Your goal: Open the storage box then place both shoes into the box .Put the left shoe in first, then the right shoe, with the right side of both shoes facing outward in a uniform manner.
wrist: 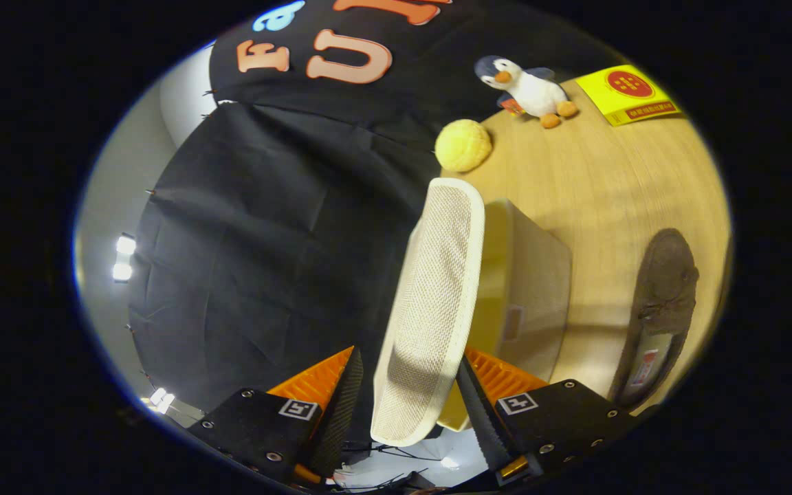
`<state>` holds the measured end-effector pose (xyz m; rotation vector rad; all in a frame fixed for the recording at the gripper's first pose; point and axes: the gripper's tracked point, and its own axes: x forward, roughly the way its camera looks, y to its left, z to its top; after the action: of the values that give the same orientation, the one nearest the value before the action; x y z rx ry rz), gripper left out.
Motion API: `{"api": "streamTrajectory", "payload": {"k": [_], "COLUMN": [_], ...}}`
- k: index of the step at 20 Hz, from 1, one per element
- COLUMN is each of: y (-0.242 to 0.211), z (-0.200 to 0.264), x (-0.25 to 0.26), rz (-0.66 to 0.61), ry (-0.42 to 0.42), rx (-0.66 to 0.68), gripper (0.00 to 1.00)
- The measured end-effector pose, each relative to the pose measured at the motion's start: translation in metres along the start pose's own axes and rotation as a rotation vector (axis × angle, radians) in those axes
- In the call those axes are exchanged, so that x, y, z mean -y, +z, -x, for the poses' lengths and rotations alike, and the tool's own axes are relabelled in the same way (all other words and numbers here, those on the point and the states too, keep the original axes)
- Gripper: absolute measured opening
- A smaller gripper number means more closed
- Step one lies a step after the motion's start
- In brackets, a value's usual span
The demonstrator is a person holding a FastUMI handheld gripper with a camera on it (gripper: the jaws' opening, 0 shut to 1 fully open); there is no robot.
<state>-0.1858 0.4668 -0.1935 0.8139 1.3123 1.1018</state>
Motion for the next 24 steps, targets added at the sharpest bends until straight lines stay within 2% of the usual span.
{"api": "streamTrajectory", "payload": {"k": [2,4,5,6,7,10,11,12,14,19,24], "y": [0.006,0.007,0.006,0.001,-0.001,-0.004,-0.004,-0.003,-0.001,-0.012,-0.026], "z": [0.0,-0.008,-0.013,-0.02,-0.028,-0.051,-0.058,-0.068,-0.082,-0.132,-0.19], "x": [-0.038,-0.056,-0.062,-0.074,-0.082,-0.097,-0.101,-0.114,-0.128,-0.156,-0.158], "rz": [0.062,0.135,0.165,0.188,0.196,0.194,0.176,0.16,0.166,0.242,0.26], "ry": [0.04,0.016,0.003,0.001,0.0,-0.017,-0.024,-0.008,-0.01,-0.054,-0.144], "rx": [0.012,0.014,0.014,0.009,0.003,-0.004,-0.002,0.008,0.02,-0.012,-0.079], "gripper": [0.72,0.62,0.51,0.47,0.4,0.31,0.23,0.2,0.17,0.18,0.18]}}
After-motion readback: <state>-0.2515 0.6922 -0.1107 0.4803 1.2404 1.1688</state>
